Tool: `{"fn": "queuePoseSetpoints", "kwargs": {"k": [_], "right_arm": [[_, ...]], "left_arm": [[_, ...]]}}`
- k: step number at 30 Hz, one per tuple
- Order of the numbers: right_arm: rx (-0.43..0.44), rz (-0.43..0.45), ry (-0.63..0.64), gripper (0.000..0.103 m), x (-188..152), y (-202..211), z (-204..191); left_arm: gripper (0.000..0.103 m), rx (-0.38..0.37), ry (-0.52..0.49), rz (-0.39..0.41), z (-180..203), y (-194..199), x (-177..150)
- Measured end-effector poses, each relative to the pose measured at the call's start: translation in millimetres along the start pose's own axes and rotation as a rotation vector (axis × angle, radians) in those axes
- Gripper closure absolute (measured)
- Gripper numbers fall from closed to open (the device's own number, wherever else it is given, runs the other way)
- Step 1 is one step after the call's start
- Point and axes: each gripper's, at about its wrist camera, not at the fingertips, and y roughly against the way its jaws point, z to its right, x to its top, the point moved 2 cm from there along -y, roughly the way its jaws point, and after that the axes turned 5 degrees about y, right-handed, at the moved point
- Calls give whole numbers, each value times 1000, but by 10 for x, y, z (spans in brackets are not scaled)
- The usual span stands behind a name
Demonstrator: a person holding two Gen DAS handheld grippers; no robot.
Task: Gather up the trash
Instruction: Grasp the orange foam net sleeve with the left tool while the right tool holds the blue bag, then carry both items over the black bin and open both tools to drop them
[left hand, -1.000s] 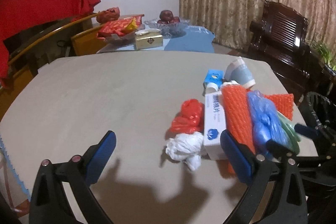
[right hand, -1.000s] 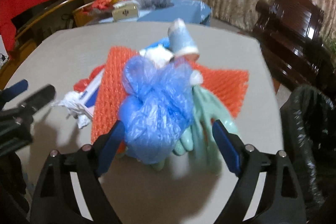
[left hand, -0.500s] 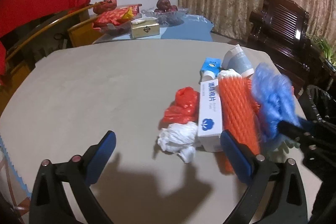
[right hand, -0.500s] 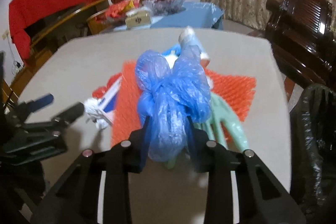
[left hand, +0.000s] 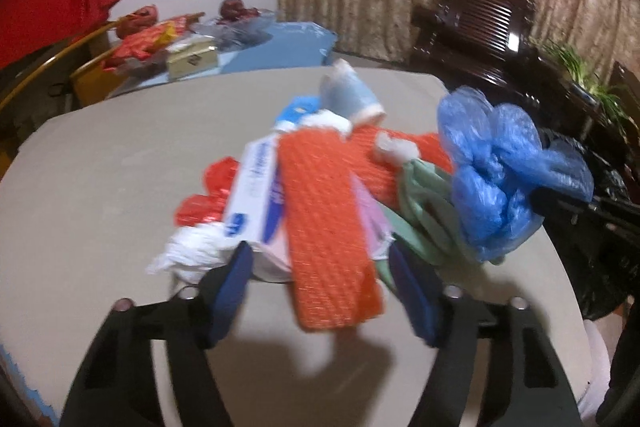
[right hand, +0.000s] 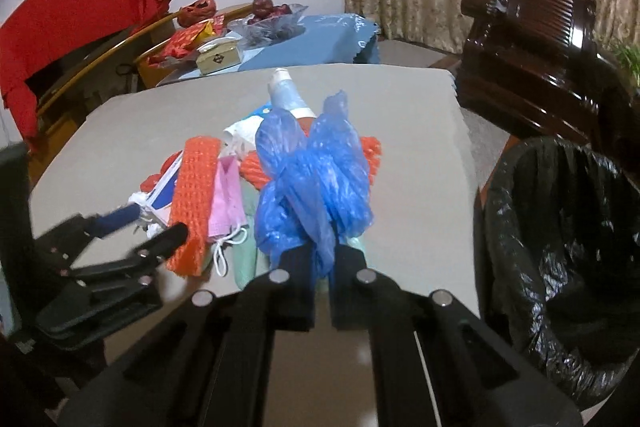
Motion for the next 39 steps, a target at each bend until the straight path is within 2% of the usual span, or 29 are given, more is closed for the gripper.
{"fn": "queuePoseSetpoints", "kwargs": {"k": [3, 7, 9, 12, 18, 23, 30, 39], "right_arm": [[-7, 2, -11, 99, -17, 13, 55], [-19, -1, -17, 99, -24, 16, 111], [-20, -3, -19, 99, -37, 20, 139], [-22, -2, -18, 99, -23, 24, 123], [-18, 39, -19, 99, 48, 161, 115], [-34, 82, -40, 99, 152, 372, 195], [-92, 121, -100, 99, 177, 669, 502], [-242, 148, -191, 99, 42, 1055, 1158]], "left_arm": [[56, -7, -24, -16, 103, -106, -18], [71, 20, -49, -30, 198, -222, -49], [83, 26, -50, -31, 202, -248, -56], [90, 29, -51, -6, 196, -188, -56], [92, 16, -46, 93, 143, 185, 89], [92, -29, -50, 127, 244, 437, 257], [92, -123, -73, 130, 587, 536, 445], [92, -278, -146, 92, 1360, 432, 566]]}}
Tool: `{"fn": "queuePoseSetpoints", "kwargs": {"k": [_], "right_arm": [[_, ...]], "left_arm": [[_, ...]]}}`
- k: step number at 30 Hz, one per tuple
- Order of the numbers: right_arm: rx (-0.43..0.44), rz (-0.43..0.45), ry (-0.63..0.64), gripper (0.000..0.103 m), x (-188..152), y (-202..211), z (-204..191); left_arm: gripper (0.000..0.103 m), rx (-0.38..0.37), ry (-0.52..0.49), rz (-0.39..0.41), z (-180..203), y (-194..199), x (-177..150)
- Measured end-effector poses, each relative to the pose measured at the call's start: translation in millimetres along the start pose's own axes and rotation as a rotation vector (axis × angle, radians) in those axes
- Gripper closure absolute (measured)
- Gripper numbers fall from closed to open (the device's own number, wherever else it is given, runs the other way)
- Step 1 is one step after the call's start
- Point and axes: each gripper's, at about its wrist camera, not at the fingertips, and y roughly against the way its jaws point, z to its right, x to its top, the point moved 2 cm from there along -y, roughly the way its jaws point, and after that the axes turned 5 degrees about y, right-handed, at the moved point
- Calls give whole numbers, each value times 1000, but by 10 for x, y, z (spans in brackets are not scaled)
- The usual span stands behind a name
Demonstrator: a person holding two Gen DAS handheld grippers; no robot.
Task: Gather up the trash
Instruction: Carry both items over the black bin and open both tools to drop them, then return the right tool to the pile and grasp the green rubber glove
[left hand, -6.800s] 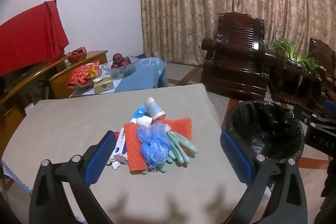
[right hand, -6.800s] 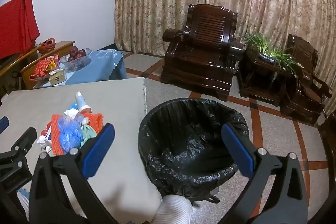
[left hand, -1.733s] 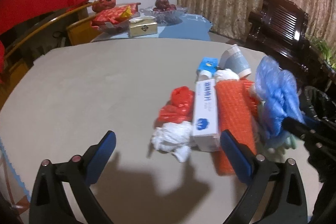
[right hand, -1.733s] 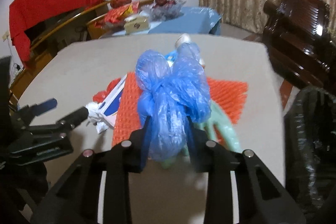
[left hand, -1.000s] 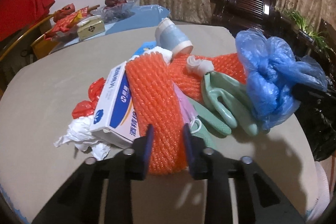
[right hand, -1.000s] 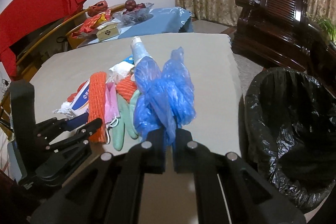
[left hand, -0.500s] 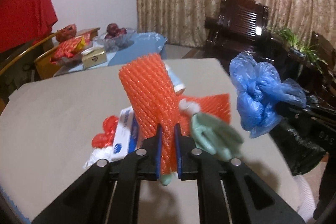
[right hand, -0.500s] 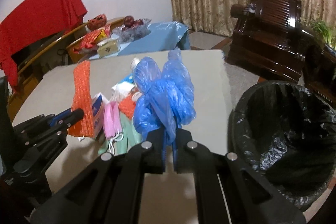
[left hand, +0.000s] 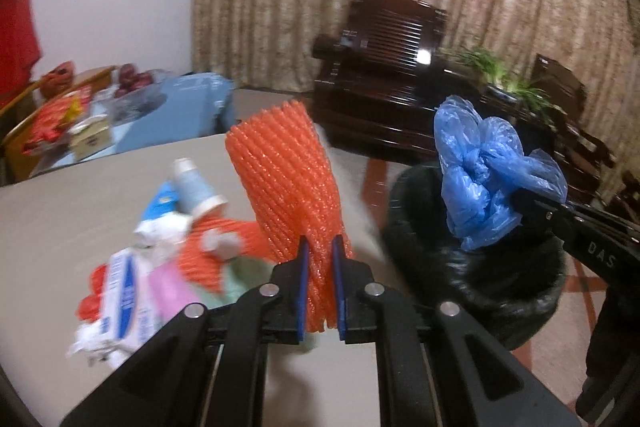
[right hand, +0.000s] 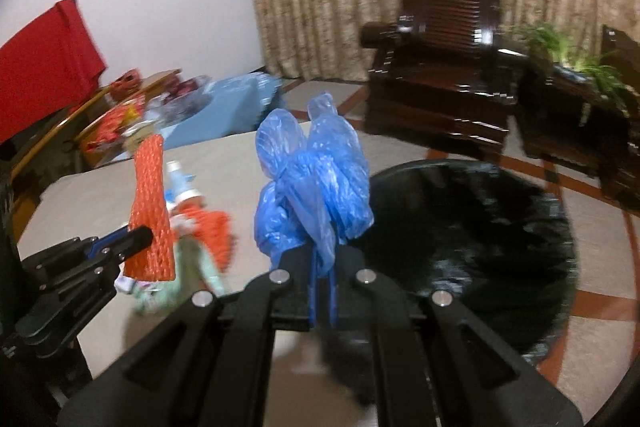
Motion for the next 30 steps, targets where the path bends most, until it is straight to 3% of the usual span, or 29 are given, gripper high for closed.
{"fn": "queuePoseSetpoints", "kwargs": {"k": [10, 15, 17, 19, 20, 21, 25, 27, 30], "right_arm": [[-178, -39, -100, 99, -235, 31, 1028], [-227, -75, -136, 99, -363, -53, 1342], [-248, -95, -144, 94, -419, -103, 1439], [-265, -104, -158, 84, -466, -133, 1526], [-270, -108, -168, 67, -495, -138, 1558], [-278, -105, -177, 50, -507, -141, 1577], [-307, -85, -181, 29, -567, -102, 1590], [-314, -68, -176, 17, -575, -87, 1539], [-303, -43, -164, 10, -548, -62, 1410]], "left_arm": [[92, -192, -113, -50, 1064, -566, 219], [92, -271, -143, -96, 1519, -854, 256], [87, -304, -153, -128, 1643, -948, 263], [72, -318, -154, -146, 1684, -1009, 250], [57, -321, -151, -151, 1702, -1034, 258], [49, -321, -144, -152, 1683, -1045, 270], [39, -296, -123, -139, 1489, -965, 271], [24, -247, -114, -106, 1305, -855, 276], [8, -160, -91, -58, 1018, -708, 261]]}}
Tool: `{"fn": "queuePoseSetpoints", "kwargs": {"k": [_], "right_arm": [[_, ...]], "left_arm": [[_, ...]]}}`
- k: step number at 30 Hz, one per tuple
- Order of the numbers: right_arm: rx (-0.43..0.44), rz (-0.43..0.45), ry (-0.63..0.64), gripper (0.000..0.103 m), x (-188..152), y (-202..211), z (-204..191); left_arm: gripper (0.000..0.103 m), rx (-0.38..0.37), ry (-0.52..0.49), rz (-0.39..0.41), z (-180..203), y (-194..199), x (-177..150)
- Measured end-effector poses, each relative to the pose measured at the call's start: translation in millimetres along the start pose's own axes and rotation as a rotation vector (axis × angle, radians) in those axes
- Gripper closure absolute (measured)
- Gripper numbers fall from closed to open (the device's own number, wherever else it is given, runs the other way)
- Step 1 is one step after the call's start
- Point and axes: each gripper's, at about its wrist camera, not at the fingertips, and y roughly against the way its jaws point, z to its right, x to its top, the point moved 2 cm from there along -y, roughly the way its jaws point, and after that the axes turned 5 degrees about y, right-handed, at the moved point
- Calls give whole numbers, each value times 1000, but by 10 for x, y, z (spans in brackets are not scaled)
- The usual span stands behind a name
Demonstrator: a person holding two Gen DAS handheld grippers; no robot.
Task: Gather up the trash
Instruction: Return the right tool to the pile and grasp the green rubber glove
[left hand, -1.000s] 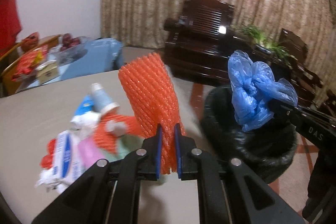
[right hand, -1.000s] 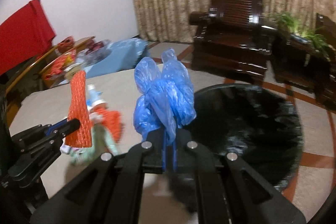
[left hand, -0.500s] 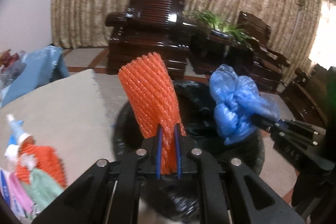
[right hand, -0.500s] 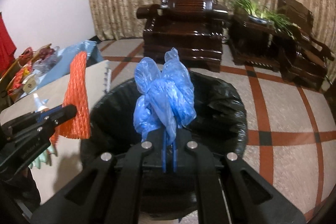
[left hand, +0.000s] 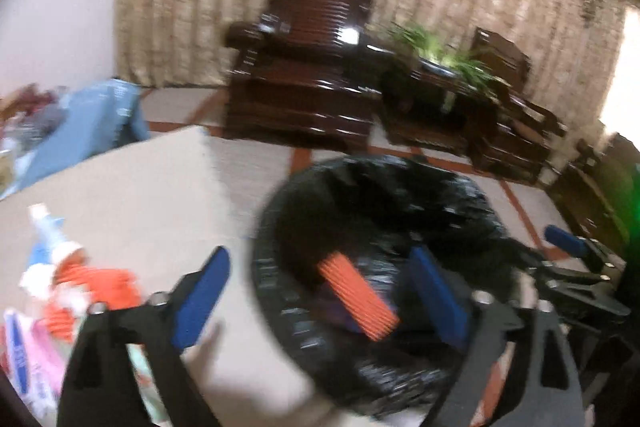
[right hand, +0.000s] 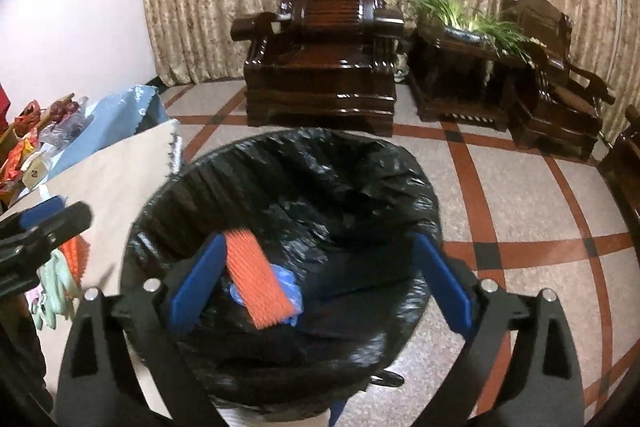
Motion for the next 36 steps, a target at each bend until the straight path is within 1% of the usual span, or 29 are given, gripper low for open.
{"fn": "queuePoseSetpoints", "kwargs": {"k": [1, 2, 3, 5, 6, 12, 16, 19, 25, 26, 27, 29, 31, 33, 36], "right_arm": [[9, 3, 8, 9, 26, 18, -65], [18, 5, 16, 7, 47, 32, -134], [29, 8, 23, 7, 59, 48, -205], [68, 16, 47, 7, 84, 76, -432], [81, 19, 55, 7, 99, 96, -510], [213, 36, 140, 7, 138, 159, -1244], [282, 36, 217, 7, 130, 155, -1759], [321, 37, 252, 7, 101, 142, -2035], [381, 20, 326, 7, 15, 52, -2521], [393, 16, 342, 9, -4, 25, -2609], [403, 14, 353, 17, -32, 5, -2664], [430, -12, 390, 30, -81, -72, -2841], [452, -32, 415, 34, -128, -155, -3004], [465, -48, 441, 45, -173, -230, -3145], [478, -83, 473, 49, -246, -366, -3326]], "left_arm": [[7, 35, 14, 16, -115, 95, -27], [6, 54, 24, 22, -229, 141, -44], [6, 86, 43, 32, -354, 235, -77], [6, 127, 65, 46, -560, 364, -152], [6, 164, 81, 55, -696, 463, -195], [6, 334, 140, 95, -1377, 933, -443], [7, 422, 146, 109, -1666, 1155, -602], [9, 460, 158, 109, -1859, 1249, -701], [9, 499, 188, 83, -2132, 1257, -884], [9, 507, 189, 78, -2168, 1243, -907], [9, 512, 188, 75, -2176, 1238, -938], [9, 519, 195, 66, -2239, 1217, -988], [9, 523, 197, 64, -2285, 1220, -1023], [10, 531, 194, 63, -2340, 1220, -1052], [13, 536, 194, 56, -2389, 1213, -1077]]}}
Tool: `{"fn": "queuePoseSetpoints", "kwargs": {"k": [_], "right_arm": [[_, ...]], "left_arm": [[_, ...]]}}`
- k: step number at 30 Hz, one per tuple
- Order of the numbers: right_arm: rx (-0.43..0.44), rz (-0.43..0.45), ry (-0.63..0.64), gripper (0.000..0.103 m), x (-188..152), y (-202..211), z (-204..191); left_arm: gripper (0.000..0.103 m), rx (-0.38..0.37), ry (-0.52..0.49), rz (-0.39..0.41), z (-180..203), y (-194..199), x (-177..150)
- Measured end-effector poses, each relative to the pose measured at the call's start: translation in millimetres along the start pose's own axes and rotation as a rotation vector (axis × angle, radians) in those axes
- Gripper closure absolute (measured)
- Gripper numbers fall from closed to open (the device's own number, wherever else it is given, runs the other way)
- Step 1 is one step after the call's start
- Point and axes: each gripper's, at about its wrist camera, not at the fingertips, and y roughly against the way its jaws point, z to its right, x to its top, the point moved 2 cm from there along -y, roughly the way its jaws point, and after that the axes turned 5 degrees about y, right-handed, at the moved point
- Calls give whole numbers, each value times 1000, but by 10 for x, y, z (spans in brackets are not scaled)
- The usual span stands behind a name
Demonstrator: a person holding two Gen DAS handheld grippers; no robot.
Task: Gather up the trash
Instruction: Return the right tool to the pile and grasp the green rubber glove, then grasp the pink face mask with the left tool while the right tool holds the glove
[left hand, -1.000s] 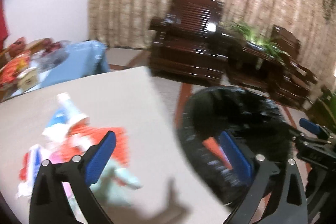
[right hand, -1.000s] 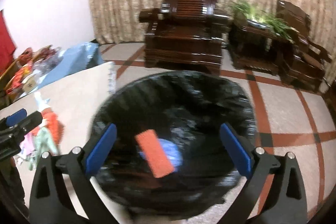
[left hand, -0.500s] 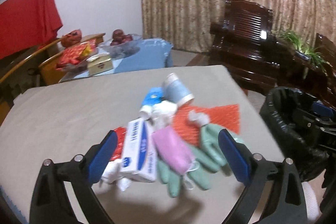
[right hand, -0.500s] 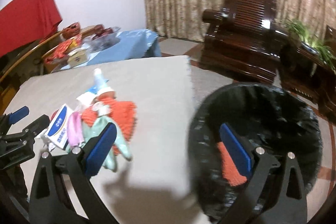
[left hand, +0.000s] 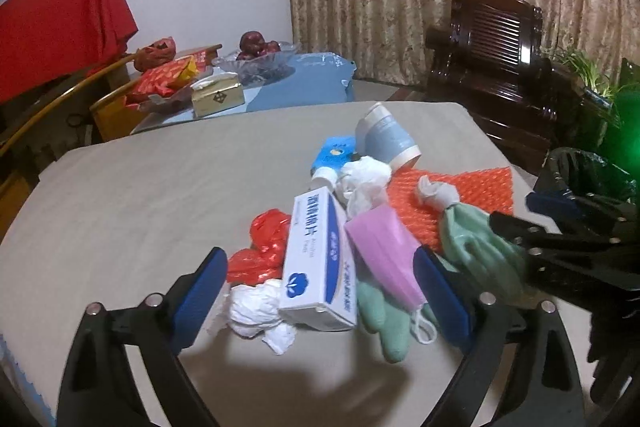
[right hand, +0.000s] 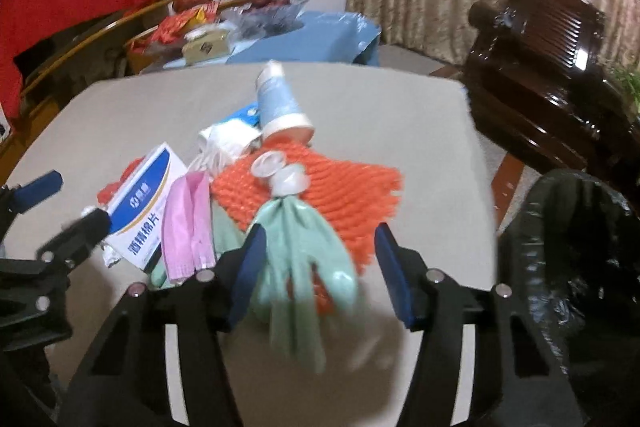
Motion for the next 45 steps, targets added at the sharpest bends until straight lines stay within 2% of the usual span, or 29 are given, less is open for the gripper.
{"fn": "queuePoseSetpoints", "kwargs": {"k": [5, 7, 9, 12, 18, 24, 27, 31, 34, 35, 39, 41, 43, 44, 45], "right_arm": [[24, -47, 8, 61, -52, -211, -78], [33, -51, 8, 72, -60, -246, -94], [49, -47, 13, 88, -57, -227, -95], [75, -31, 27, 96, -48, -153, -109], [119, 29, -12, 98, -31, 150, -52], [136, 66, -46, 98, -33, 396, 55], [119, 40, -48, 96, -86, 385, 103], [89, -46, -39, 92, -228, 222, 144], [92, -34, -50, 78, -254, 244, 147], [94, -25, -49, 69, -246, 256, 138], [82, -20, -32, 58, -198, 199, 97], [69, -35, -30, 56, -177, 110, 95], [67, -72, -27, 57, -179, -6, 107], [86, -88, -32, 67, -192, -45, 117], [116, -99, -39, 84, -203, -71, 123]], "left_arm": [[16, 0, 6, -13, -68, -54, -16], [16, -5, 11, -16, -77, -66, -21], [18, -11, 11, -20, -66, -73, -28], [21, -21, 10, -24, -25, -69, -33], [29, -56, 6, -25, 84, -54, -19], [32, -84, -6, -14, 221, -20, -6], [32, -97, -17, -17, 298, -22, -20], [32, -103, -31, -32, 362, -43, -60], [32, -102, -32, -38, 355, -48, -90], [32, -101, -29, -40, 347, -55, -97], [32, -100, -18, -44, 322, -64, -110], [32, -102, -20, -42, 320, -57, -110], [32, -104, -21, -43, 318, -55, -115], [32, -106, -21, -45, 317, -57, -117], [32, -108, -20, -46, 320, -57, -119]]}}
